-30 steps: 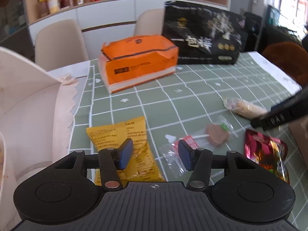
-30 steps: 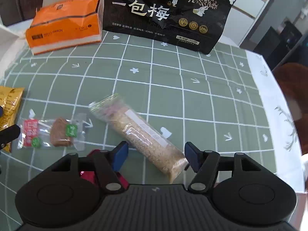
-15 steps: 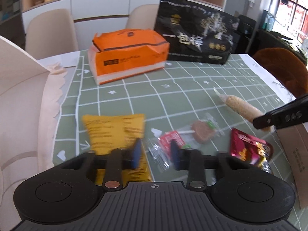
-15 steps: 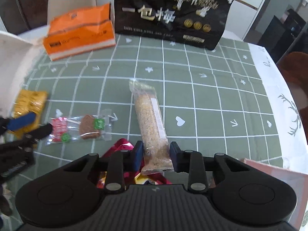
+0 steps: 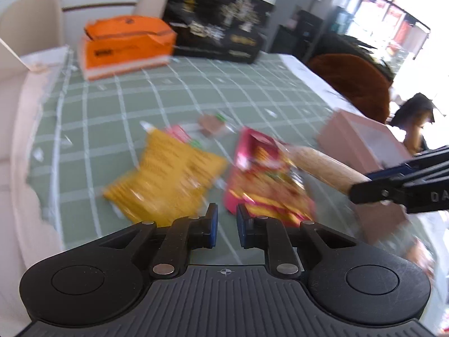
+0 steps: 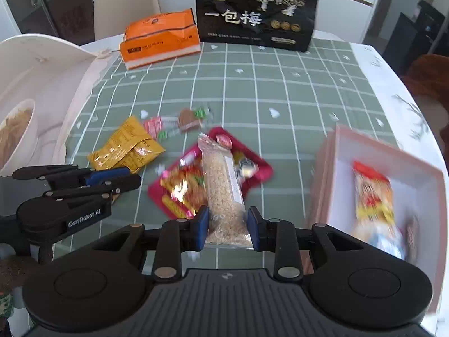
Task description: Organize snacks
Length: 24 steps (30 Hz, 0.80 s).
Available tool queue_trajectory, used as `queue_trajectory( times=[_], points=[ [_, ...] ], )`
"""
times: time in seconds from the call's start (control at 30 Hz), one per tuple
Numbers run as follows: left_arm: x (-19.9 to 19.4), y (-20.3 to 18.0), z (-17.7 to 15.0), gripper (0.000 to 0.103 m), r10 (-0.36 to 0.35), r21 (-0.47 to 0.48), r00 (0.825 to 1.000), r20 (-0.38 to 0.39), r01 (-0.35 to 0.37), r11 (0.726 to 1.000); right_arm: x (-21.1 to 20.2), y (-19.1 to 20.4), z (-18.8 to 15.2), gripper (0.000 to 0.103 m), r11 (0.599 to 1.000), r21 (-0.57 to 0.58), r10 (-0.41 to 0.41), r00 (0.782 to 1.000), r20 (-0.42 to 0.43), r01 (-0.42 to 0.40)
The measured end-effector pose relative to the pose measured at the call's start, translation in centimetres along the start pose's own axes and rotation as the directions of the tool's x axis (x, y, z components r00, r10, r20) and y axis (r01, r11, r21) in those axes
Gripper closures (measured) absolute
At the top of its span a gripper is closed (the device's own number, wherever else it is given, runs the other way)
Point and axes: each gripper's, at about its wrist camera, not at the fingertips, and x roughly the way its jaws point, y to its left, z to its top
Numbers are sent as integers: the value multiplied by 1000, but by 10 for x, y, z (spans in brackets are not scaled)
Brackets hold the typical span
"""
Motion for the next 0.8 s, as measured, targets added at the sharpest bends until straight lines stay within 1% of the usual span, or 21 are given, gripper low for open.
queue_trajectory(
  times=[0.1,0.2,0.27,0.37,0.47,0.57,0.63,0.67,0.7,0.73,0.8],
  points=[
    [-6,-13,-20,84,-35,20,999,-32,35,999,-16,-1,-22,74,1000,9,-6,1000,16,6],
    [-9,-24,-38,84,-52,20,996,-67,53,998,-30,-3,-49,74,999,42,17,1000,20,-18],
    [-10,-31,-43,84,-56,25,996,-75,58,998,-36,-4,-71,74,998,60,34,999,12,-35],
    [-15,-34,-39,84,-29,48,999,-43,31,998,-35,-8,-102,74,997,79,23,1000,-12,-22],
    [-20,-28,-30,83,35,58,999,-8,-35,998,-26,-15,-126,74,994,101,-34,999,-33,37],
    [-29,-19,-20,83,65,27,997,49,-67,997,-17,-26,-147,73,984,144,-99,994,-45,104],
    [-34,-9,-12,82,82,-9,992,92,-81,997,-20,-27,-157,72,979,171,-110,994,-10,110],
    [-36,-5,-9,82,100,-20,989,112,-99,995,-22,-26,-160,68,978,179,-113,994,-2,112],
    [-38,-1,-6,82,125,-32,984,126,-122,992,-21,-26,-163,59,976,185,-114,994,-6,113],
    [-38,4,-4,82,149,-47,980,134,-143,989,-18,-26,-166,54,976,188,-111,994,-21,113],
    [-37,15,0,81,172,-85,974,150,-160,983,-16,-28,-170,36,969,206,-137,990,-13,137]
  ],
)
